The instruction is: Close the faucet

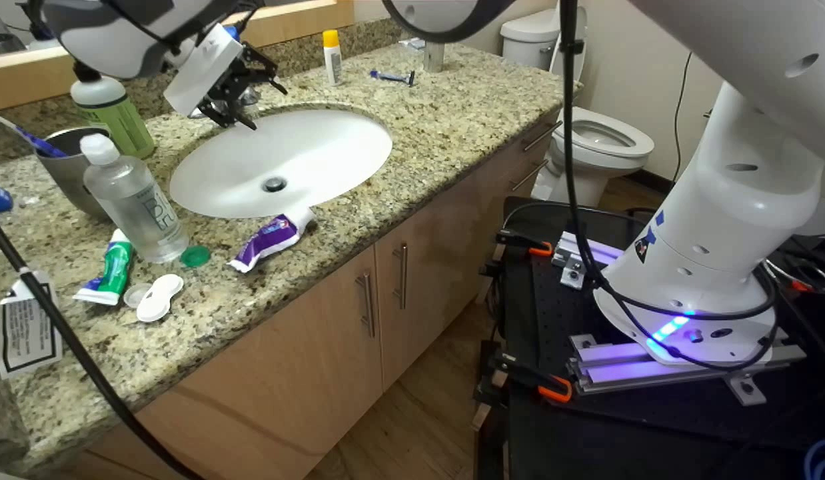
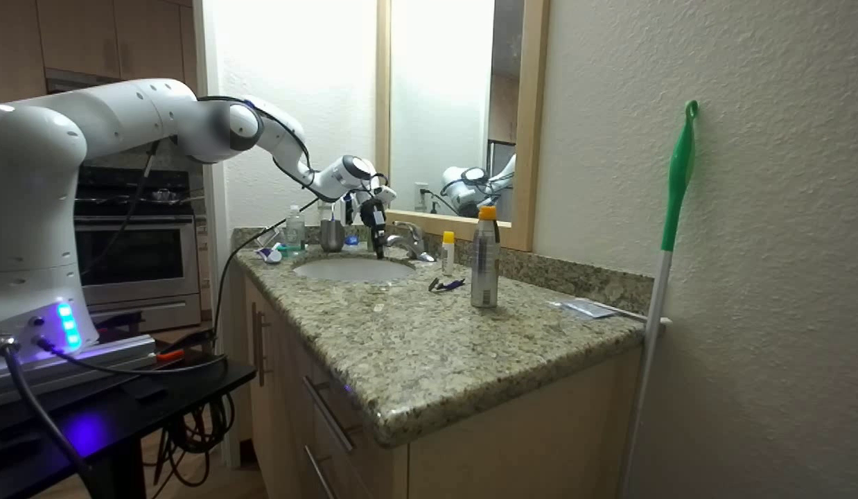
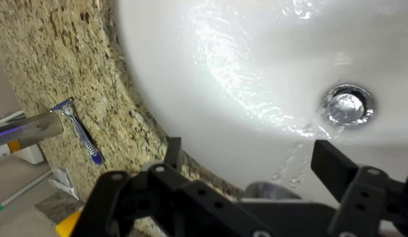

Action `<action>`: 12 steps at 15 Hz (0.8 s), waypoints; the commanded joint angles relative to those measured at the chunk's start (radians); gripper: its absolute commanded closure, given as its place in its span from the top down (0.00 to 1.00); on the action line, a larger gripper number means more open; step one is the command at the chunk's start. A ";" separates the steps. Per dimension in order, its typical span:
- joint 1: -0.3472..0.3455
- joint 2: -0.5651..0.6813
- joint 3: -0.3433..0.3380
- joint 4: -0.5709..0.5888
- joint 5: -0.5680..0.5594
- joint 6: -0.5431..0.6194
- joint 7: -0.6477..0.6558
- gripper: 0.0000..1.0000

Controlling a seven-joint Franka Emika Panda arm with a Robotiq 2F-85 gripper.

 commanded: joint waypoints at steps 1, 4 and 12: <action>-0.040 0.072 -0.020 0.117 0.073 -0.086 -0.026 1.00; -0.044 0.024 0.011 0.116 0.082 -0.031 -0.032 1.00; -0.042 -0.074 0.025 0.158 0.069 0.129 -0.092 1.00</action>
